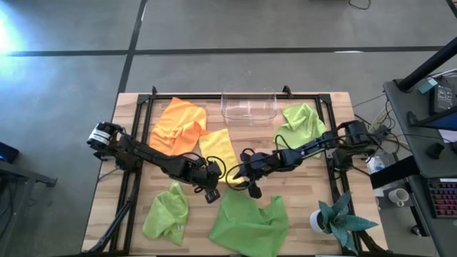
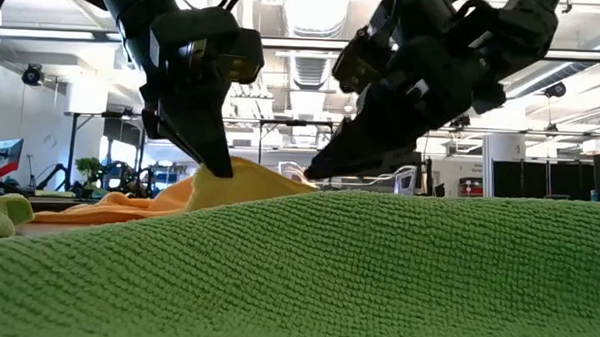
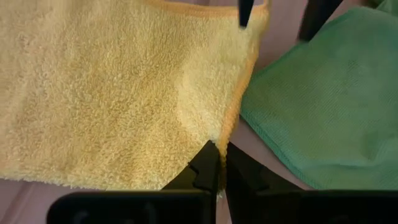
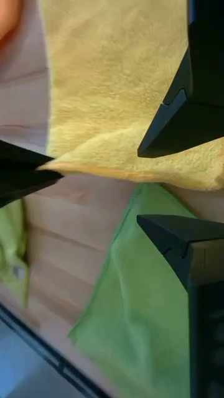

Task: Fold microfiber towels
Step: Fold the yellow microfiber cloth

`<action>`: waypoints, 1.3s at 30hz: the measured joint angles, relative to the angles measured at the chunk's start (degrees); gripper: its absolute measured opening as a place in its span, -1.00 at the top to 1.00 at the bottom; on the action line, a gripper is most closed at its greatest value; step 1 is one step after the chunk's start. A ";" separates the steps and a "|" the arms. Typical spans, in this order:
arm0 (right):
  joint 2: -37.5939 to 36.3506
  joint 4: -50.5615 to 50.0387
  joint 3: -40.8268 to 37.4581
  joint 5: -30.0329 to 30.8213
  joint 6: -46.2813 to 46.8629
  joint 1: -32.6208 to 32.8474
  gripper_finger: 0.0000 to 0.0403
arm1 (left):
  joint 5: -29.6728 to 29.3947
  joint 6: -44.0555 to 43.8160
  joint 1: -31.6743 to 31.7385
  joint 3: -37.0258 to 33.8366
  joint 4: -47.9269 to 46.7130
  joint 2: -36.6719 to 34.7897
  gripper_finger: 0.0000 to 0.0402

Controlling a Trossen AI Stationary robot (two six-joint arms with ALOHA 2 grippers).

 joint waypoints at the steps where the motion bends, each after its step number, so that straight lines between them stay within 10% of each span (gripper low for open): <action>1: 0.47 -0.81 0.50 0.03 0.26 0.00 0.22 | 0.00 0.00 0.00 0.04 0.04 0.00 0.99; 20: 2.87 -22.40 7.66 4.87 4.07 0.00 0.24 | 0.02 0.24 0.35 0.45 -0.01 0.00 0.99; 39: 2.15 -38.50 18.09 2.60 2.90 -0.01 0.94 | 2.29 3.35 0.40 1.21 -0.76 -0.75 0.99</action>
